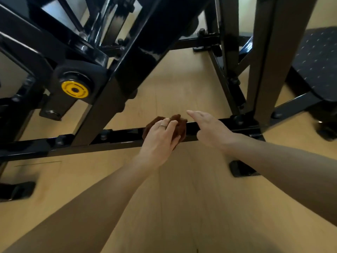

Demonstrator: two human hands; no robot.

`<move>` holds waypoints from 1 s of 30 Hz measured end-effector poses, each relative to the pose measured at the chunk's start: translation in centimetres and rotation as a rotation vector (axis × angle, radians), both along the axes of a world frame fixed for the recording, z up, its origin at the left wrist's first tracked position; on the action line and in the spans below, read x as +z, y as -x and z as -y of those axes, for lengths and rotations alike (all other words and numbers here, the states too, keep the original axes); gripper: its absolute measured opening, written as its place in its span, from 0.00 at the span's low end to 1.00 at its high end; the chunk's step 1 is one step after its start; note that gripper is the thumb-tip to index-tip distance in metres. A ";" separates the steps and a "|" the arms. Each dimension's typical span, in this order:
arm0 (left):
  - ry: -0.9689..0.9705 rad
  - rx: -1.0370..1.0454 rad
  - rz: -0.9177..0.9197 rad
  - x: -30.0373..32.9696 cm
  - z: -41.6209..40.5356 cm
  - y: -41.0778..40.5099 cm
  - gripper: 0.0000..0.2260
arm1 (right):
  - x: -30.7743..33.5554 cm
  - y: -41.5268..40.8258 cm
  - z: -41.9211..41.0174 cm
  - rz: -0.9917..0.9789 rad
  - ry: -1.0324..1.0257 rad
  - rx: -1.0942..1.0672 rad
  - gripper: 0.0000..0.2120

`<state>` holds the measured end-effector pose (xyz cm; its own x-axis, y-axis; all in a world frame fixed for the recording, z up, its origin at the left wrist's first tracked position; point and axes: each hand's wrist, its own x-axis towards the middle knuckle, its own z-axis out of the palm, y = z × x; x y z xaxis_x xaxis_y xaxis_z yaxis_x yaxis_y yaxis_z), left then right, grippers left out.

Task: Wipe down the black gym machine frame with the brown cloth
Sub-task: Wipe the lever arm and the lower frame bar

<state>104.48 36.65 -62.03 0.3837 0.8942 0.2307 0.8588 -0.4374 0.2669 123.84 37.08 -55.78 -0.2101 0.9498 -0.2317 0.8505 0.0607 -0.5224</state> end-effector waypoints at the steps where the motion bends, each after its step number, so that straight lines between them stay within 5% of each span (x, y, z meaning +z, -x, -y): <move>1: -0.010 -0.026 -0.043 0.2 -0.2 0.2 0.20 | -0.3 -0.8 -0.4 0.046 -0.030 -0.009 0.36; 6: 0.206 0.112 0.005 1.2 -1.4 5.4 0.14 | -3.0 -4.7 0.5 0.262 -0.068 0.083 0.36; 10: 0.264 0.339 0.042 1.4 -1.8 3.2 0.14 | -3.4 -5.4 0.3 0.136 -0.041 0.090 0.37; 15: 0.181 0.120 0.040 1.0 -2.2 -7.8 0.15 | -2.0 -5.0 0.6 -0.286 -0.051 -0.099 0.32; 19: 0.196 -0.080 0.020 0.7 -3.2 -14.1 0.24 | -2.5 -5.7 1.9 -0.314 -0.246 -0.186 0.25; 22: 0.460 -0.115 0.177 1.5 -3.9 -10.8 0.34 | -3.6 -6.9 2.5 -0.301 -0.228 -0.182 0.26; 25: 0.484 -0.023 -0.111 1.9 -3.2 -3.6 0.48 | -4.7 -6.2 2.7 -0.071 -0.273 -0.058 0.28; 28: 0.423 0.030 -0.399 2.1 -1.4 2.8 0.51 | -4.7 -4.6 1.6 0.095 -0.300 0.032 0.36; 30: 0.384 0.062 -0.438 1.5 -0.8 5.2 0.50 | -4.9 -3.4 0.7 0.164 -0.311 0.081 0.38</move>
<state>99.32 37.48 -60.54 0.3148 0.9062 -0.2824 0.9456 -0.3252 0.0104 127.23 36.40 -60.67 -0.2717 0.9620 0.0286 0.9073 0.2659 -0.3258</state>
